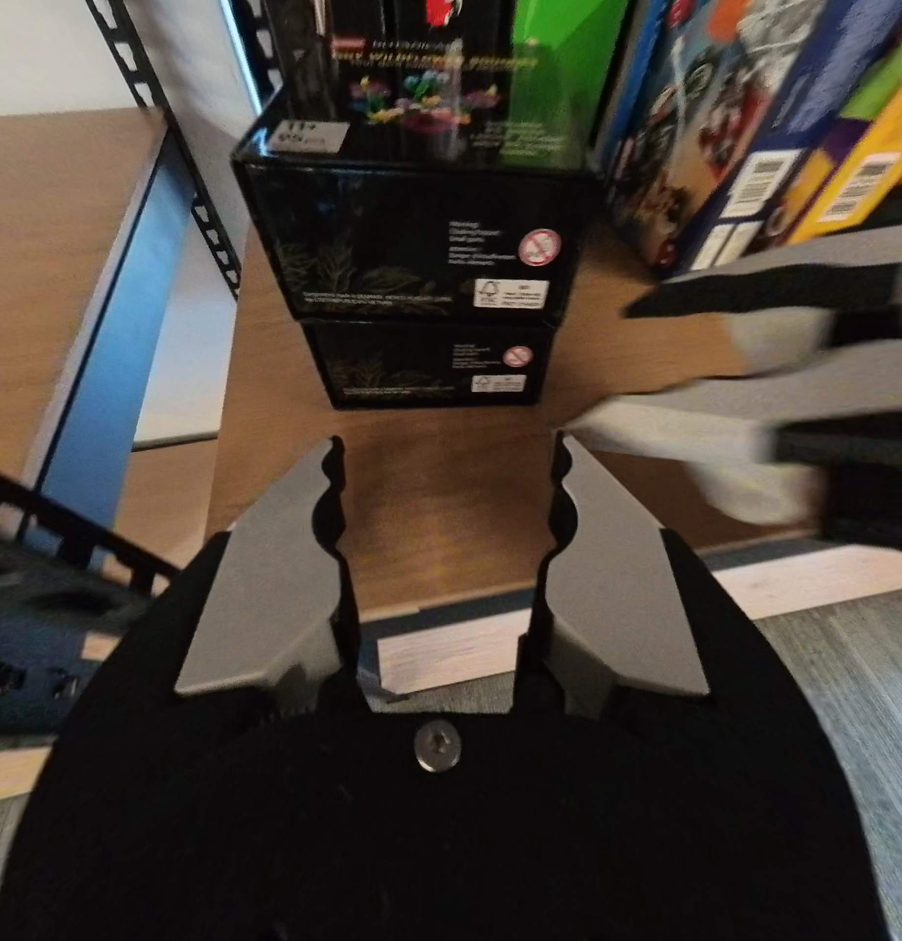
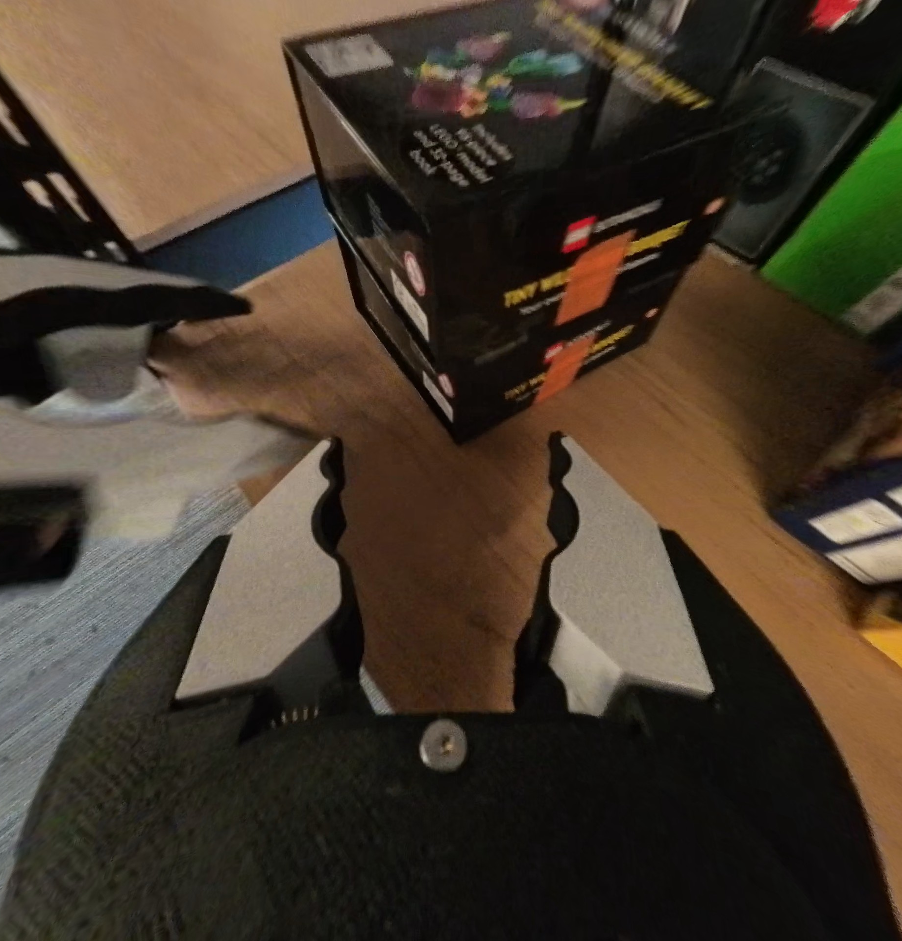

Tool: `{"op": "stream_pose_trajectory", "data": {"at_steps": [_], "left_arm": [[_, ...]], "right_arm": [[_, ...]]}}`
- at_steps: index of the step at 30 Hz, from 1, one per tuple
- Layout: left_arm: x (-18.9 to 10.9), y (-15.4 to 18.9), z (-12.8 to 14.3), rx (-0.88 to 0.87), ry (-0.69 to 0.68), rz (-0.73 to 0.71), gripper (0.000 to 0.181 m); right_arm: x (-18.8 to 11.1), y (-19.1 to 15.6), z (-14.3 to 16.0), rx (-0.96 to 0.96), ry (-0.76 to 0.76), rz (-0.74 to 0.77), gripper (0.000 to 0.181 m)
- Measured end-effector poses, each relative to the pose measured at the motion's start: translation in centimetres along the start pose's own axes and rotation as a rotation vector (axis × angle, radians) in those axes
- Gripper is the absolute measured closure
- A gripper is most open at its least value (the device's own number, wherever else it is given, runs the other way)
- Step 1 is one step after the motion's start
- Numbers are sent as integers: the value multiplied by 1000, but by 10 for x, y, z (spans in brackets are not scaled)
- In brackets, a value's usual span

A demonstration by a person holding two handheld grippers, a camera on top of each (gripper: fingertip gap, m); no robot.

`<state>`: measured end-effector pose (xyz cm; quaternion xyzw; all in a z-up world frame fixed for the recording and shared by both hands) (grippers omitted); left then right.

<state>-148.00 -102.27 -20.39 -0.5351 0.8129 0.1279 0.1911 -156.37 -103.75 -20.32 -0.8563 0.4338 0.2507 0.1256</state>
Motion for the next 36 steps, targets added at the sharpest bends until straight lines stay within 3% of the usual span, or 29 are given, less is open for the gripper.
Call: {"op": "stream_pose_trajectory", "data": {"at_steps": [5,9,20,26,30,36], "left_arm": [[-40,14,7,19,32,16,106],[-53,13,18,-28,13,23,107],[-76,-1,52,-129,-46,24,109],[-68,8,46,-98,-48,49,110],[-62,20,21,-66,-5,67,110],[-51,36,-10,-100,47,118,107]], "right_arm": [[55,4,-4,145,-59,101,84],[76,19,-15,258,-43,118,91],[109,48,-35,237,-48,-25,93],[113,48,-37,228,-48,-32,94],[84,45,-31,248,8,-58,97],[-38,46,3,113,124,44,105]]}}
Point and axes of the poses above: each gripper's, where its closed fingertips meet, x out along the fingers, z out of its underside, y = z × x across the jaws, the point moved 2 cm from there along -x, back along the fingers, and after that the axes turned 1 degree about -y, right-handed, at the moved point
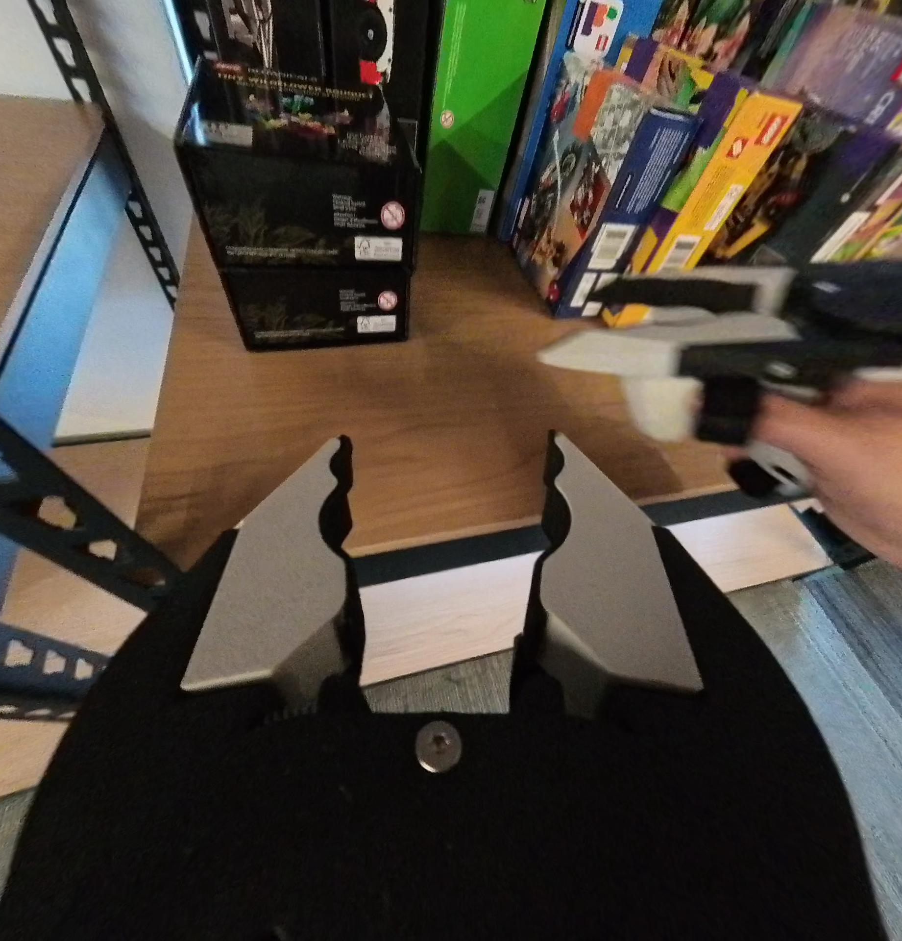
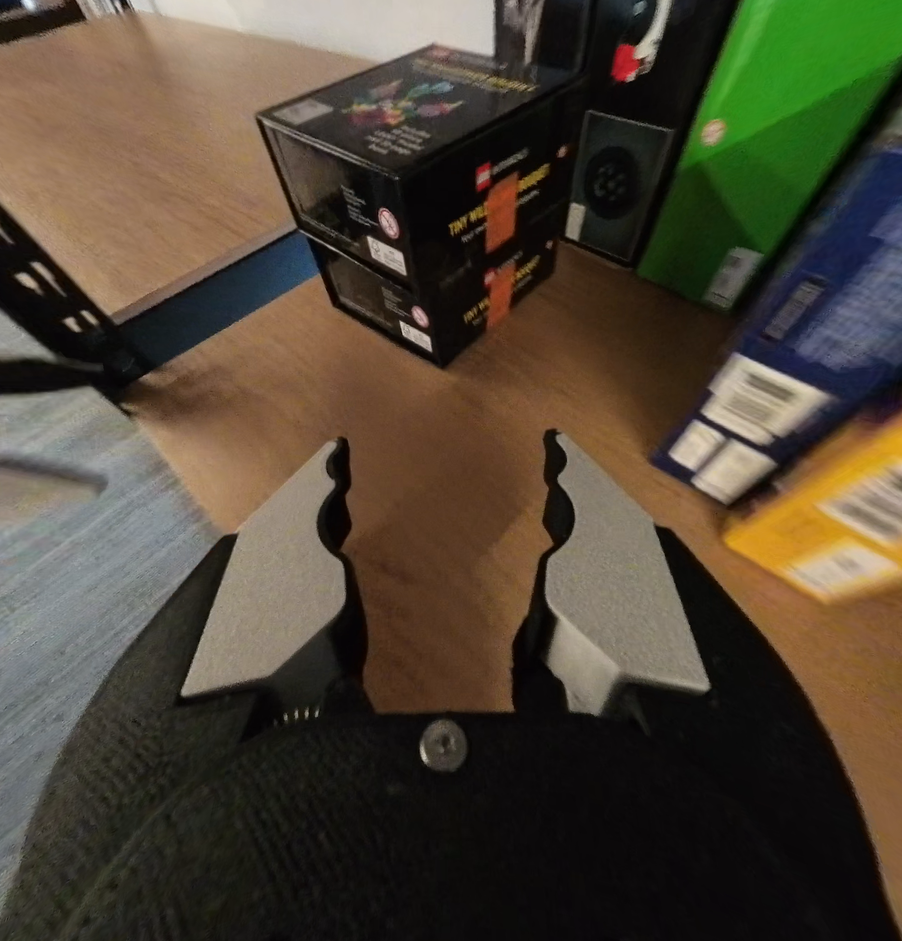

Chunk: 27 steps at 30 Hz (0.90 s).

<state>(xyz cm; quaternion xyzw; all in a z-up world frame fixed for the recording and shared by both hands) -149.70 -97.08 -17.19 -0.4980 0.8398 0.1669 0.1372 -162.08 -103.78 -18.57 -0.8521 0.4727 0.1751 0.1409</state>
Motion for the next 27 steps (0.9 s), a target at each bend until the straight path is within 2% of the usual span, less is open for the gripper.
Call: {"op": "stream_pose_trajectory", "data": {"at_steps": [2,5,10,12,14,17,19,23,27], "left_arm": [[6,0,-11,-14,24,7,107],[18,0,-32,-48,55,25,107],[36,-9,-69,-46,103,1,106],[38,-20,-91,-50,144,-18,106],[41,-24,-116,-44,186,7,104],[50,-10,-150,-34,212,99,102],[60,2,-164,-8,197,137,97],[74,11,-171,36,180,117,98],[82,-12,-160,66,154,10,99]], "right_arm": [[-36,12,2,39,41,28,107],[-73,53,-10,84,85,118,107],[-98,115,-53,151,168,184,104],[-99,126,-69,157,197,181,103],[-93,132,-76,207,156,144,98],[-87,144,-84,180,91,148,92],[-83,147,-90,146,91,150,85],[-66,149,-76,39,72,158,72],[-45,145,-60,34,99,81,70]]}}
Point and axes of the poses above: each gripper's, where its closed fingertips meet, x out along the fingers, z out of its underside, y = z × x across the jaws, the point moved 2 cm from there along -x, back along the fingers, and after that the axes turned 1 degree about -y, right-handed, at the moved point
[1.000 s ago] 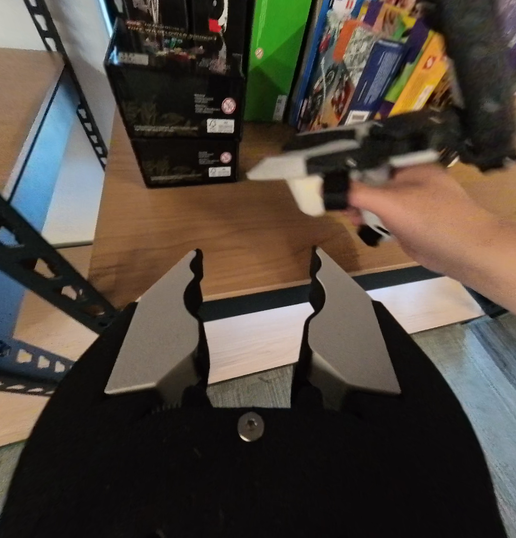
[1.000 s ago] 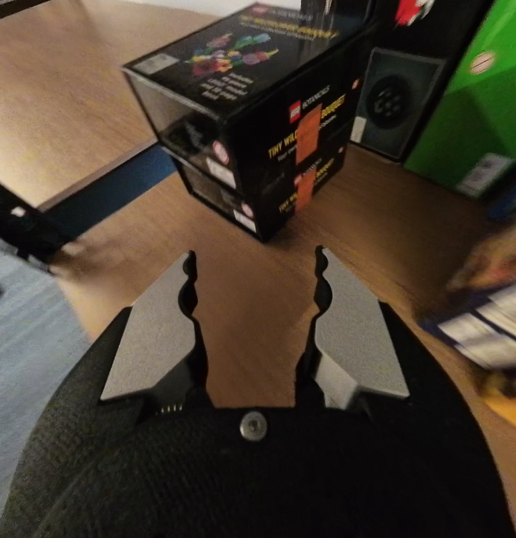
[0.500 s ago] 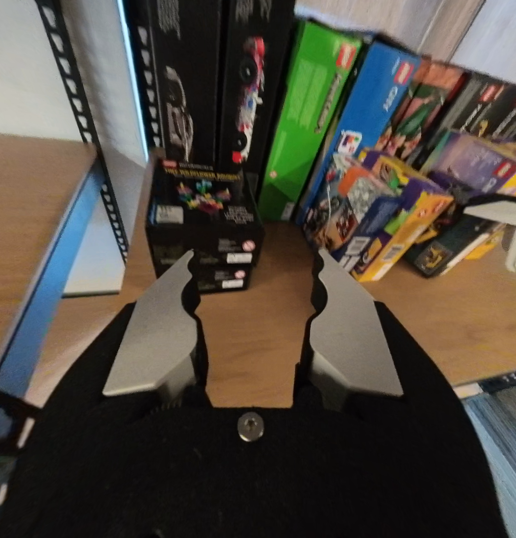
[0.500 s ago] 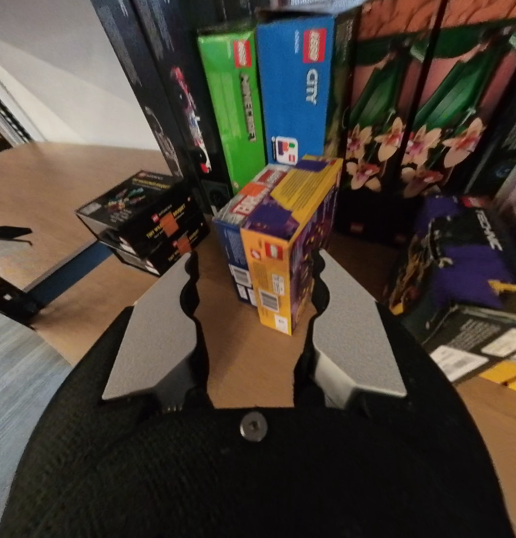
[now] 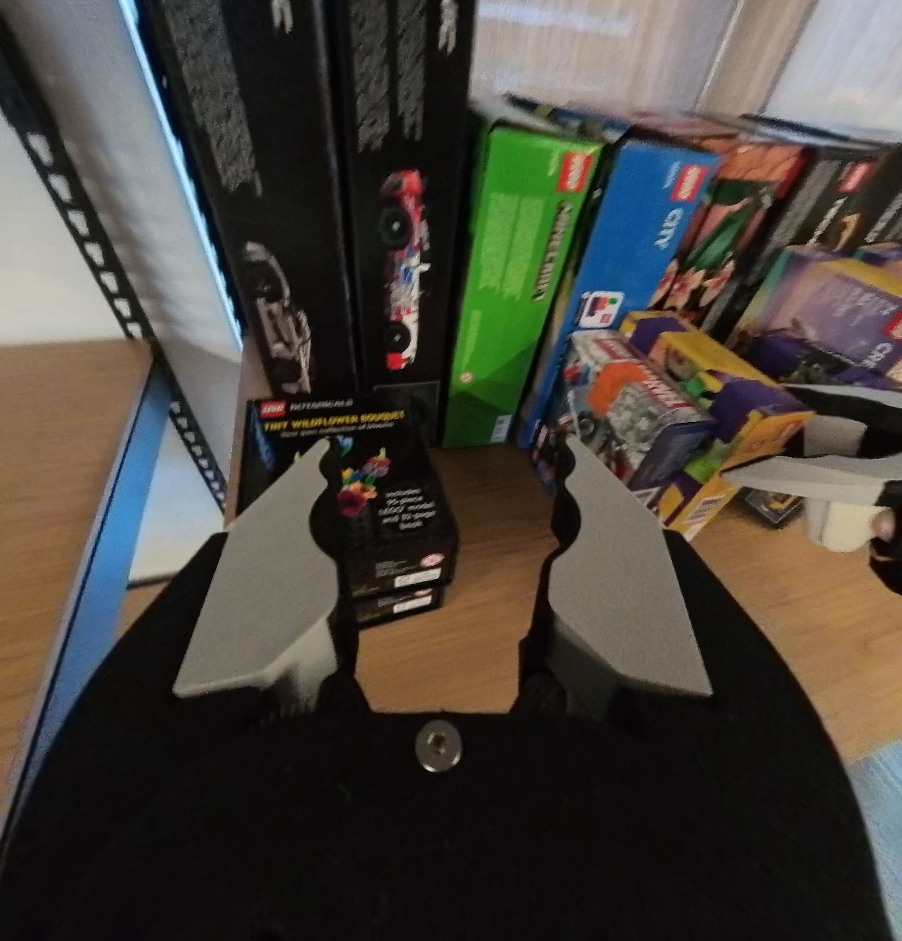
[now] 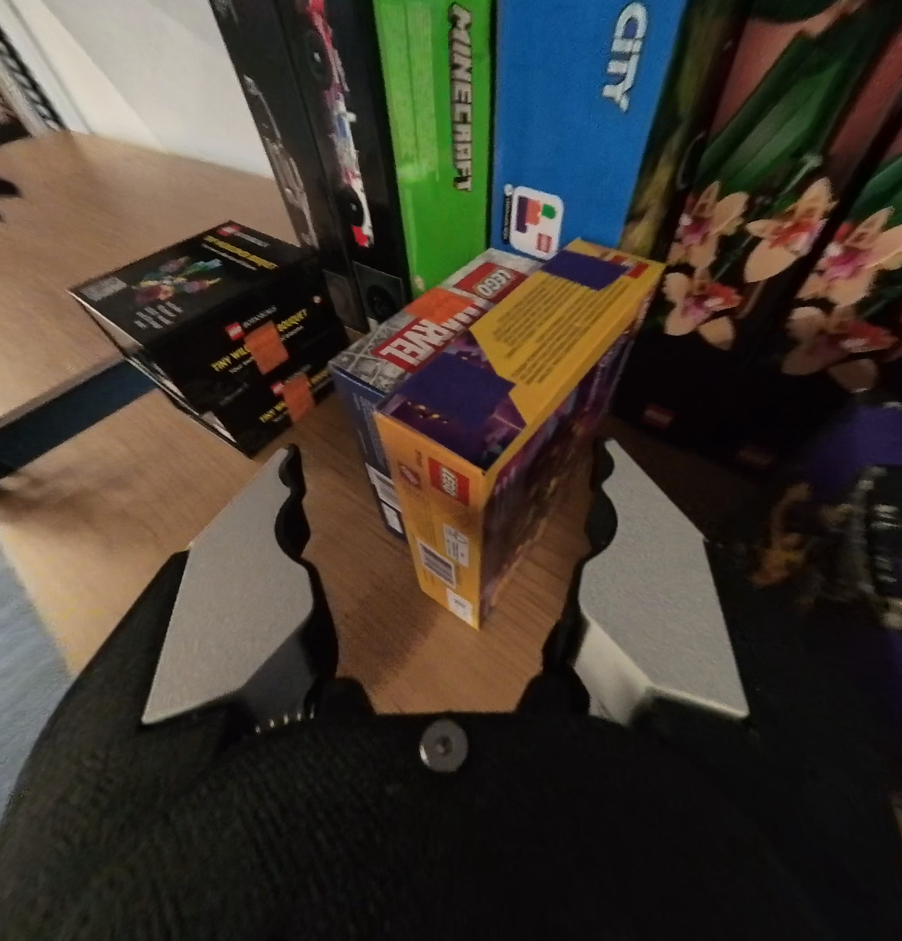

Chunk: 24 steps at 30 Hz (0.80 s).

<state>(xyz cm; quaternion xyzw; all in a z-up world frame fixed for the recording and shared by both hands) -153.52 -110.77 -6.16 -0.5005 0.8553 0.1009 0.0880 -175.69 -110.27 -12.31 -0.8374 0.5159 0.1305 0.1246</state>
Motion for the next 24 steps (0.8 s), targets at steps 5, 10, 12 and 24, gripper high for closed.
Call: {"op": "stream_pose_trajectory", "data": {"at_steps": [5,10,12,24], "left_arm": [[-1,-47,16,-137,-58,-89,99],[-1,-76,28,-254,-76,-202,110],[3,-74,28,-276,-64,-187,110],[37,-101,58,-485,-176,-84,90]], "right_arm": [[23,3,15,13,-28,-56,68],[31,3,25,14,-32,-71,74],[28,7,25,5,-18,-32,75],[-54,-103,-37,-376,349,142,123]]}}
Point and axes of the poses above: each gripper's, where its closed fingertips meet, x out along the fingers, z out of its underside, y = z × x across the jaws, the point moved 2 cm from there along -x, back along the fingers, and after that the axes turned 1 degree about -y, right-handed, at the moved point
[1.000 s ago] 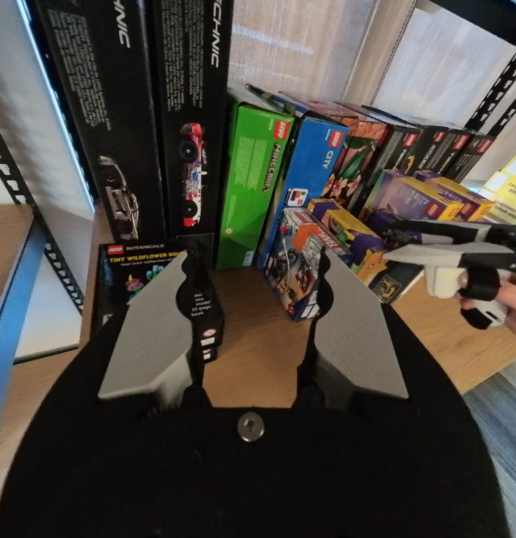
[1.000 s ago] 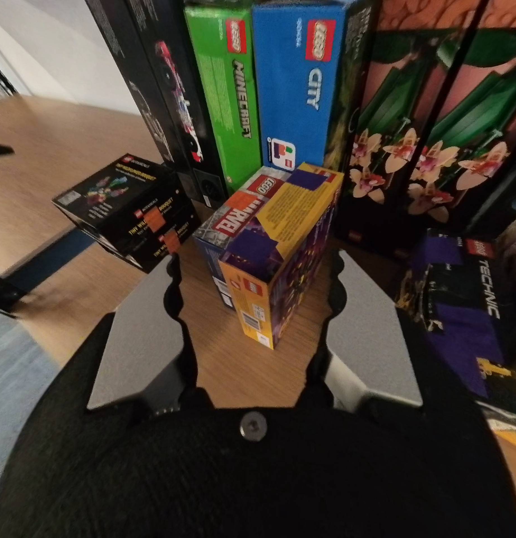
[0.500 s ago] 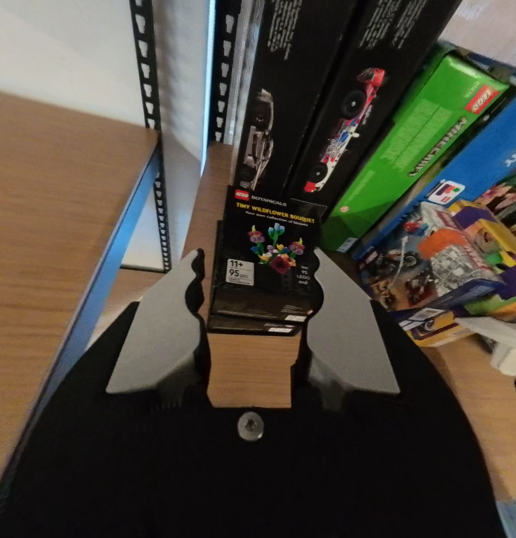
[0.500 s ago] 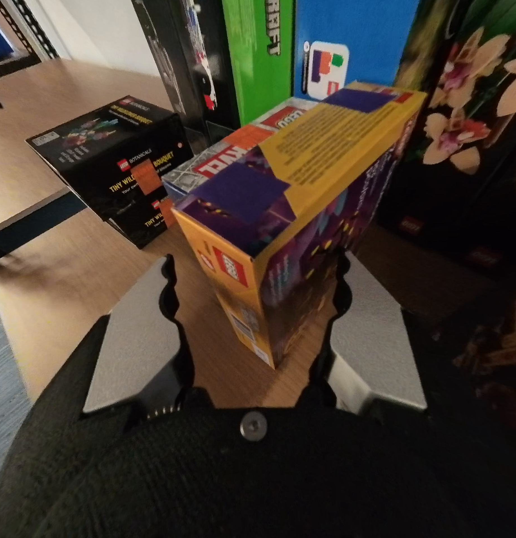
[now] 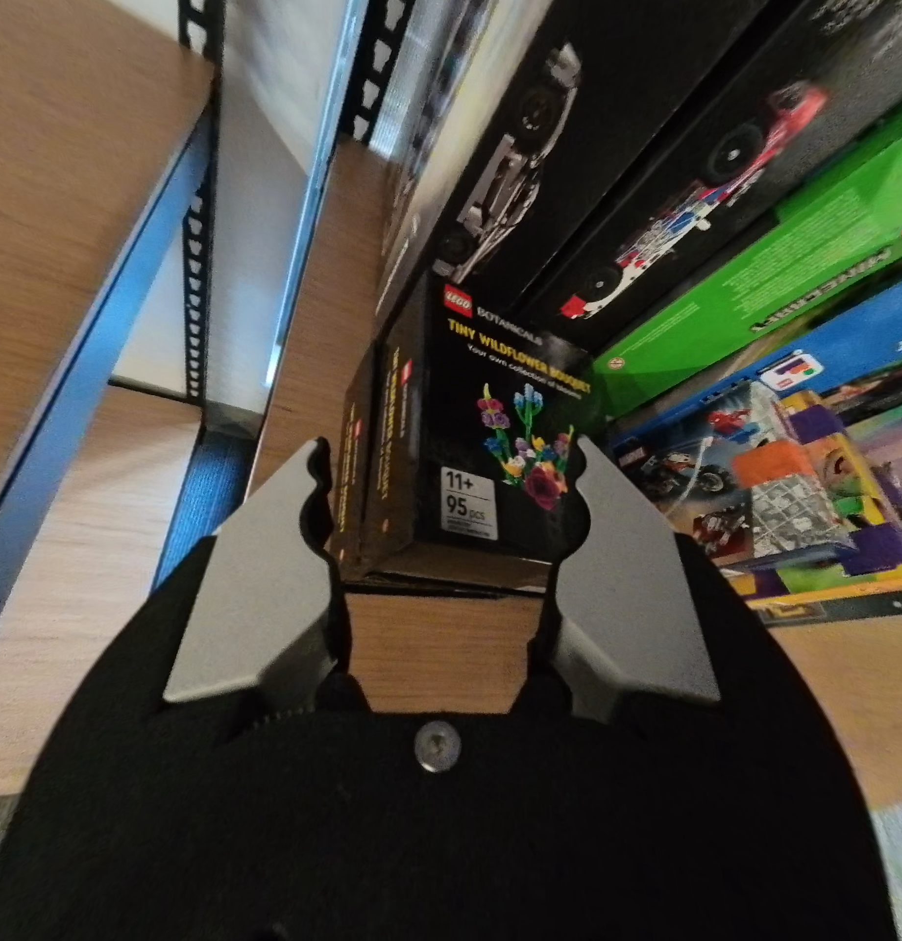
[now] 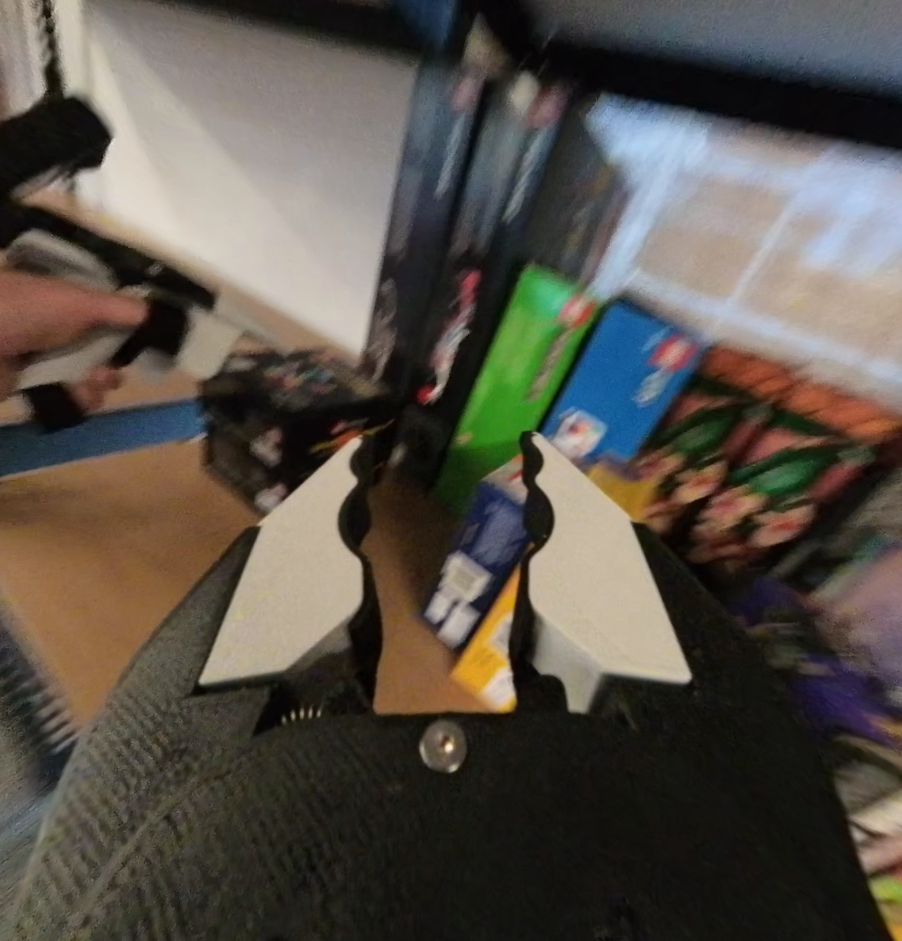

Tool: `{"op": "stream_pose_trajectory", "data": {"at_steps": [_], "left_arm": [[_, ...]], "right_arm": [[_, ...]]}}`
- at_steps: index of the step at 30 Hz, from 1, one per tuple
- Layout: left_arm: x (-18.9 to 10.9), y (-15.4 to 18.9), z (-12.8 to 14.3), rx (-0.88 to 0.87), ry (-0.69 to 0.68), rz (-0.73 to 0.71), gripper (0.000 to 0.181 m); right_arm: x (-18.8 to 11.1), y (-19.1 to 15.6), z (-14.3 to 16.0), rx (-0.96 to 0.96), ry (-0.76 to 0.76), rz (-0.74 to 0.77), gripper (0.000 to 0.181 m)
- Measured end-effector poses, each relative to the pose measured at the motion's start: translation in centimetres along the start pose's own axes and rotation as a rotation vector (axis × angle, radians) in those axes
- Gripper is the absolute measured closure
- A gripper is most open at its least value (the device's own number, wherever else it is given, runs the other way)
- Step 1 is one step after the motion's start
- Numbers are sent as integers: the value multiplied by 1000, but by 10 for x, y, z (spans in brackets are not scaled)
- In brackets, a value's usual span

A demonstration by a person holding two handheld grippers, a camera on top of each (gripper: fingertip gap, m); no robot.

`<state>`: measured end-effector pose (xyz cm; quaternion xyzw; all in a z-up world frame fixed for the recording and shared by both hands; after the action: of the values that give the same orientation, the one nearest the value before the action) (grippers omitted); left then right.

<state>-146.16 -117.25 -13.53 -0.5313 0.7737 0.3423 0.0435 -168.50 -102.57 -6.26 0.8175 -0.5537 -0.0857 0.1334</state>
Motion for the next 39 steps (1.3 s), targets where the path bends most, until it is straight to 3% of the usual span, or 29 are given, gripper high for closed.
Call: {"op": "stream_pose_trajectory", "data": {"at_steps": [2,9,11,14,20,28,31,33,35,37,39], "left_arm": [[3,-2,3,-9,-16,5,94],[12,-6,16,-21,-48,19,98],[13,-5,17,-38,-44,34,101],[14,0,19,-72,-35,71,111],[17,-5,12,-65,-37,57,113],[17,2,17,-59,-53,90,114],[14,2,18,-75,-64,83,111],[6,-2,15,-41,-43,33,111],[-4,6,15,78,-6,0,103],[-3,16,22,174,-25,-22,95],[-3,21,18,251,28,-65,95]], "right_arm": [[21,-30,21,111,-159,-128,109],[87,-93,62,179,-364,-339,96],[108,-109,77,219,-438,-375,100],[135,-122,88,242,-455,-404,132],[160,-121,95,258,-441,-393,131],[152,-109,100,326,-454,-418,133],[124,-90,67,262,-387,-371,128],[86,-53,31,199,-262,-238,118],[48,4,16,131,-157,-42,105],[26,48,34,139,-181,48,89],[21,68,62,158,-252,44,71]]}}
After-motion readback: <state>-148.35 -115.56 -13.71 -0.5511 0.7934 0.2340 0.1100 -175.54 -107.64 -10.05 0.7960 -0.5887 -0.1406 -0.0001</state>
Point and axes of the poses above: each gripper's, where its closed fingertips meet, x out along the fingers, z out of its underside, y = z × x across the jaws, the point moved 2 cm from there along -x, back along the fingers, and after that the axes turned 1 degree about -y, right-handed, at the moved point
